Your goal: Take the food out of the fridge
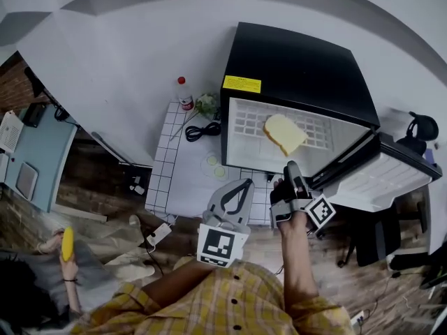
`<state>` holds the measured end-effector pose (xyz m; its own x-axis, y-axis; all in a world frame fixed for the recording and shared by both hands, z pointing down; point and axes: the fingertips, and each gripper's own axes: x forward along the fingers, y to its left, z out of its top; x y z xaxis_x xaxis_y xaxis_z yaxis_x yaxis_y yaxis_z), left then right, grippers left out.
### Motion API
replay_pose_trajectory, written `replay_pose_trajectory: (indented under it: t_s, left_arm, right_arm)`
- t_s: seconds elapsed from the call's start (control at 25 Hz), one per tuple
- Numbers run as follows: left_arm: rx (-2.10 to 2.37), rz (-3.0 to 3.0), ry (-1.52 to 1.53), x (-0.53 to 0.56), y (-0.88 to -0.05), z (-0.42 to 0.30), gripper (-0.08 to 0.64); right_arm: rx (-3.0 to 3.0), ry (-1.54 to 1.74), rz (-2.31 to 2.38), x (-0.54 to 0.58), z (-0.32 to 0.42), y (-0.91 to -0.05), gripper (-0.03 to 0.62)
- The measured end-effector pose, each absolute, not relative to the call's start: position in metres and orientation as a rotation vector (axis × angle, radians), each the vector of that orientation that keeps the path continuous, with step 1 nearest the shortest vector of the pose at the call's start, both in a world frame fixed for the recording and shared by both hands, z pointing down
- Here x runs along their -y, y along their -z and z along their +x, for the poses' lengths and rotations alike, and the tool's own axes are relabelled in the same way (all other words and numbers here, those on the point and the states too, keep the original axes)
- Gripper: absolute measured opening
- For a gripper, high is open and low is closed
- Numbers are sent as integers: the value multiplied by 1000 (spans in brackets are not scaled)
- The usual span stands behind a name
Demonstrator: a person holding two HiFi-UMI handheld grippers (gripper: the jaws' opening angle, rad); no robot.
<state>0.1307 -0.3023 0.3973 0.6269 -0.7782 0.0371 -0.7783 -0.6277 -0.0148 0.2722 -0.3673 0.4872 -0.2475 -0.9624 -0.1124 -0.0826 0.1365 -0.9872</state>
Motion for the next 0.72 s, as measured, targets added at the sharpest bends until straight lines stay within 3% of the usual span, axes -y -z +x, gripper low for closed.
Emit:
replay_pose_trajectory:
  t_s: [0.48,0.72]
  left_arm:
    - [1403,2822,-102,303,-402,121,8]
    - [1404,2816,-102,300,-404,117,8]
  right_arm:
    - [-1379,1329,-1074,426,282,-516,217]
    - [-1314,1350,-1019,439,284,-521,155]
